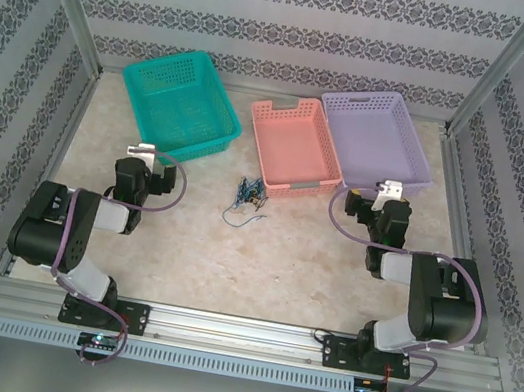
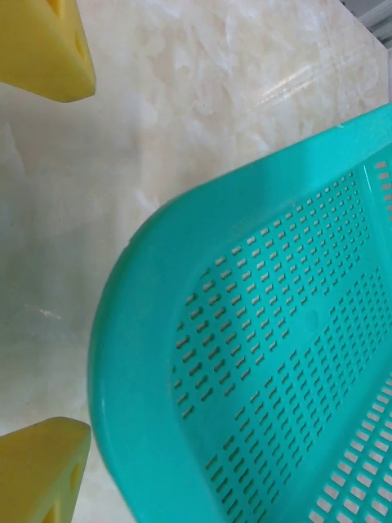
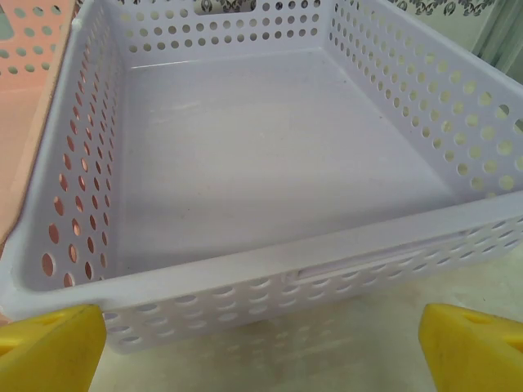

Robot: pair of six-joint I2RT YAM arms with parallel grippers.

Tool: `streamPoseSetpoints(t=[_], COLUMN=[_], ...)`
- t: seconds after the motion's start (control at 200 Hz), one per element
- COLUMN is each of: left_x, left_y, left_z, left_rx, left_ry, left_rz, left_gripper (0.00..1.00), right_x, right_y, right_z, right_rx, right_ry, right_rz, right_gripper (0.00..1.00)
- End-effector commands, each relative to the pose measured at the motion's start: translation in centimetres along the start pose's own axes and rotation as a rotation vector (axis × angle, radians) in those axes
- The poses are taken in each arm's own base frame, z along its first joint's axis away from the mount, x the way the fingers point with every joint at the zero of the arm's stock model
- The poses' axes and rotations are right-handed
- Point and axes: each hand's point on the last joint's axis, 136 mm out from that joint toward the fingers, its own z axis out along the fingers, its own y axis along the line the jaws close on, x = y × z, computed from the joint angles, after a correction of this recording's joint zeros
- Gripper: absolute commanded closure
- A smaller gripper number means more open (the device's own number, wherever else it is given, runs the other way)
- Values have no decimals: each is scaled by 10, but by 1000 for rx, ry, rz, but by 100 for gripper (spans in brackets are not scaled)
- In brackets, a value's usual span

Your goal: Untangle the cables

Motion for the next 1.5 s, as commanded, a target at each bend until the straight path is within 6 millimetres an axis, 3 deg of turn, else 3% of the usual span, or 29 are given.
streamPoseSetpoints(t=[0.0, 0.619, 0.709, 0.799, 0.869, 1.074, 1.129, 1.169, 1.269, 1.309, 1.334, 1.424, 1.494], left_x=[-17, -17, -25, -50, -71, -124, -148, -162, -187, -178, -176, -174, -147], left_y=[2, 2, 8, 29, 31, 42, 39, 37, 30, 41, 37, -20, -61], left_z=[2, 2, -10, -45, -73, -145, -159, -165, -178, -186, -184, -166, -154], left_rx=[4, 4, -22, -210, -239, -269, -255, -250, -198, -268, -254, 48, 163], left_ry=[-56, -57, -102, -158, -217, -295, -305, -291, -158, -75, -45, 66, 224], left_rz=[-5, -4, -21, -35, -59, -86, -71, -78, -260, -401, -427, -431, -463], left_gripper=[0, 0, 0, 0, 0, 0, 0, 0, 0, 1, 1, 0, 1], right_x=[-14, -14, -19, -39, -62, -178, -210, -219, -175, -164, -159, -137, -114], right_y=[-1, -1, 1, 5, 11, 25, 33, 32, 23, 33, 38, 53, 78], right_z=[2, 2, -3, -18, -40, -112, -125, -126, -116, -106, -103, -107, -117], right_rx=[-9, -9, -17, 11, 63, 148, 145, 141, 140, 12, -51, -81, -91], right_ry=[-38, -40, -65, -91, -148, -393, -404, -358, -75, -15, 13, 155, 292], right_rz=[10, 10, 9, -32, -78, -36, 26, 149, 477, 528, 561, 554, 441], right_gripper=[2, 2, 2, 2, 2, 2, 2, 2, 2, 2, 6, 22, 26])
